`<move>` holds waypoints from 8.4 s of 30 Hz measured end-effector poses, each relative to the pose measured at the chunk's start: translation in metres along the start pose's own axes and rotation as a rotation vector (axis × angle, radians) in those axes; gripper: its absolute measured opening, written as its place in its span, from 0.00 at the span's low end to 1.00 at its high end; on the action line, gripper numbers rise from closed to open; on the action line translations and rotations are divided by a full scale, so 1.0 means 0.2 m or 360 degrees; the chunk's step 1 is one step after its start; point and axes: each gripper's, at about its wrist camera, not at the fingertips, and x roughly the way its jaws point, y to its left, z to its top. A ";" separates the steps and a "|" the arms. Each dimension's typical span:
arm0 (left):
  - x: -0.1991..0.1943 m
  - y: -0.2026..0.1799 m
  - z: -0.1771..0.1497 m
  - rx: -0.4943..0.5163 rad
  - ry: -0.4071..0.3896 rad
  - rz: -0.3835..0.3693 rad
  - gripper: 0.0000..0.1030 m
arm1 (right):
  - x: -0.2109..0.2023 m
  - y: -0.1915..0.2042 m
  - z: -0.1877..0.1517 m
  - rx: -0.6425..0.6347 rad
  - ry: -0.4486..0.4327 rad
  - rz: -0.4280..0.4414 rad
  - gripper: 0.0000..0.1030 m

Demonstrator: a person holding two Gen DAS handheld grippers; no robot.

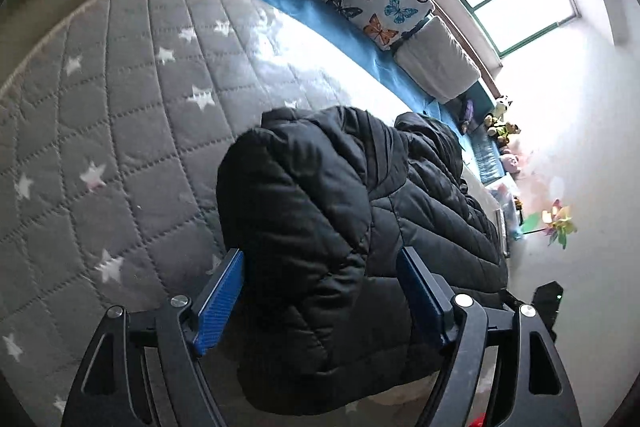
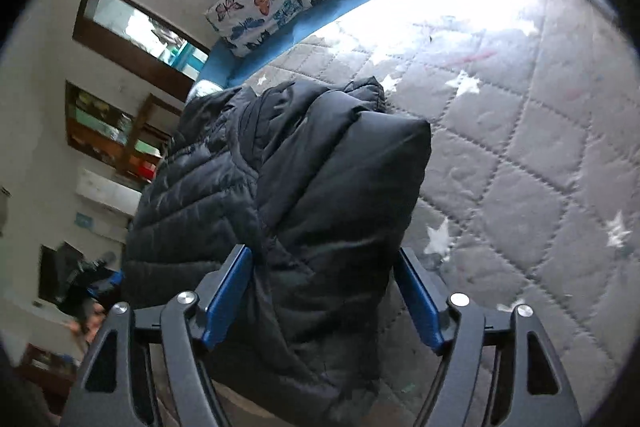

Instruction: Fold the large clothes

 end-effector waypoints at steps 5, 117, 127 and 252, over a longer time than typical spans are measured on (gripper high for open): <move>0.04 0.06 0.04 -0.0078 0.0001 -0.0062 0.90 | 0.08 -0.03 0.04 0.0056 0.0022 0.0071 0.91; 1.48 -1.66 -0.34 0.0214 0.0675 -0.0524 0.73 | -0.92 -0.90 -0.06 0.0345 -0.0423 -0.0472 0.87; 1.08 -1.75 -0.07 0.0436 0.0259 -0.0350 0.72 | -1.29 -0.77 -0.08 0.0225 -0.0631 -0.0876 0.87; 0.33 -1.60 -1.48 0.1503 0.0044 0.0183 0.72 | -0.71 0.29 -1.03 -0.0222 -0.0669 -0.1082 0.64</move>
